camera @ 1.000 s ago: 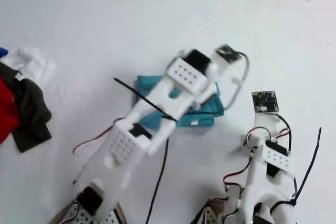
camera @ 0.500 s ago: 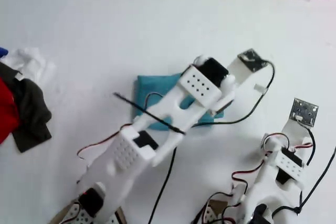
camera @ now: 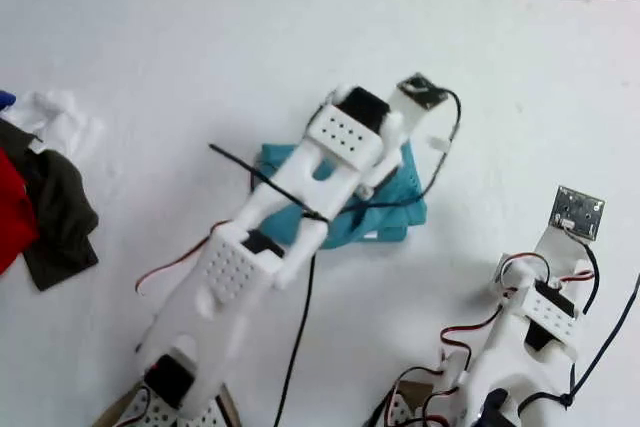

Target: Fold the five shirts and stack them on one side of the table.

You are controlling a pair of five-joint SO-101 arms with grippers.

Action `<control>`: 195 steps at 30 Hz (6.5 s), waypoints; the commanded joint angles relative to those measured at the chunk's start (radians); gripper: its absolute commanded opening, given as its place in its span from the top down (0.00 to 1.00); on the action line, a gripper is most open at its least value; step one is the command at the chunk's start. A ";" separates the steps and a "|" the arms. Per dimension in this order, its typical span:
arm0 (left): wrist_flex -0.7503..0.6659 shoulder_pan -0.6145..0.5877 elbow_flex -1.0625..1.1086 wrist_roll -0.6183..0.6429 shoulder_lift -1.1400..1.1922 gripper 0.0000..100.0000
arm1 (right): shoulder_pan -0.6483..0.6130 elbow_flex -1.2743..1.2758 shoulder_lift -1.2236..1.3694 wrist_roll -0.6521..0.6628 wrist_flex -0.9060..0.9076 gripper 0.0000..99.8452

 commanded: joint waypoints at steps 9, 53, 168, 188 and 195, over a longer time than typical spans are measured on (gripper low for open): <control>0.041 0.176 -0.085 0.011 -0.017 0.97 | -0.007 -0.029 -0.028 -0.008 -0.016 0.98; -0.187 -0.400 0.061 0.009 0.084 0.97 | -0.845 -0.488 0.024 -0.084 0.475 0.98; -0.881 -0.984 1.696 -0.078 -0.913 0.88 | -0.820 -1.178 0.828 -0.129 0.708 0.78; -0.899 -0.984 1.704 -0.014 -0.914 0.88 | -0.820 -1.280 1.078 -0.132 0.730 0.71; -0.899 -0.984 1.704 -0.012 -0.914 0.88 | -0.829 -1.473 1.236 -0.176 0.923 0.72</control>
